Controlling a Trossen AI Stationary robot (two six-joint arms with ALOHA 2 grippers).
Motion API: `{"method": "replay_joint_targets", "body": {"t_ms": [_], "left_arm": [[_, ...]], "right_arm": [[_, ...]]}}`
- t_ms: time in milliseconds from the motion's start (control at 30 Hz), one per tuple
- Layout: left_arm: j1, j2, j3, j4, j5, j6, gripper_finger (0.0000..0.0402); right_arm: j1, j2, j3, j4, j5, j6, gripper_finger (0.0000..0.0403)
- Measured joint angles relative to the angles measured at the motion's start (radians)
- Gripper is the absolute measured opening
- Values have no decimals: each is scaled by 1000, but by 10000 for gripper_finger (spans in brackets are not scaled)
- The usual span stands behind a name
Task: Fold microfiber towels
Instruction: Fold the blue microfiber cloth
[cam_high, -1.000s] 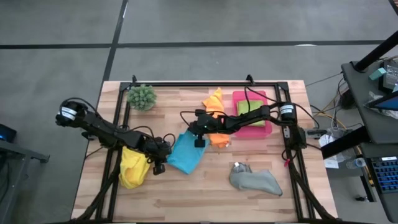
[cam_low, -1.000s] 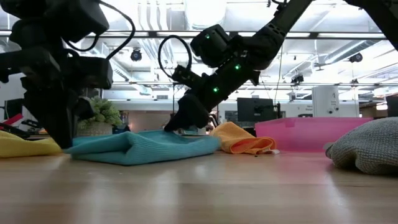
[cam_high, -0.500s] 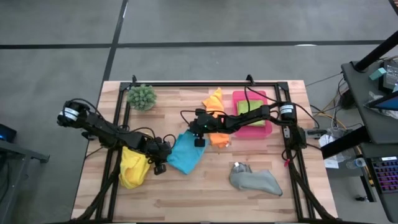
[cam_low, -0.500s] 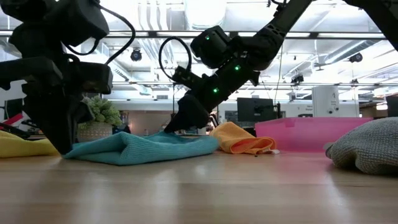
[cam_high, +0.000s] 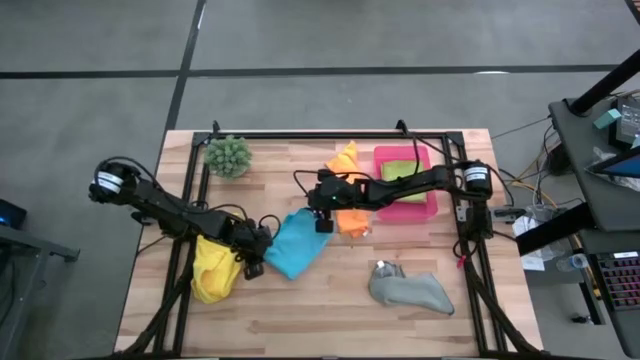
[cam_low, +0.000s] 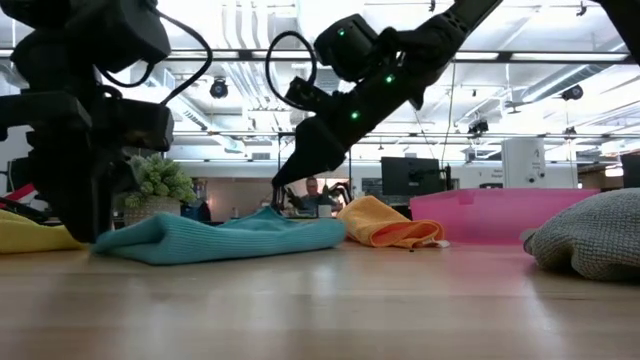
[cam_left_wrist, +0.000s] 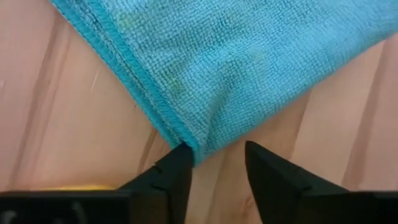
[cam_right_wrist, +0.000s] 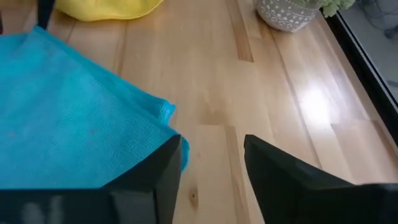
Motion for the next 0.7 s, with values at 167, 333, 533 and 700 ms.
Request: {"method": "replay_joint_targets", "body": {"t_ms": [167,333,533,700], "left_arm": [[0,0,24,-53,2,28,161],[0,-8,48,-103,2,55,162],[0,-21,49,-102,2,78,162],[12,-23,49,-108,-1,32,162]], "right_arm": [[38,-16,-1,-60,-4,32,145],[103,-16,-6,-72,-5,38,116],[165,-15,-15,-70,-7,55,66],[189,7,-24,-67,-5,76,25]]}}
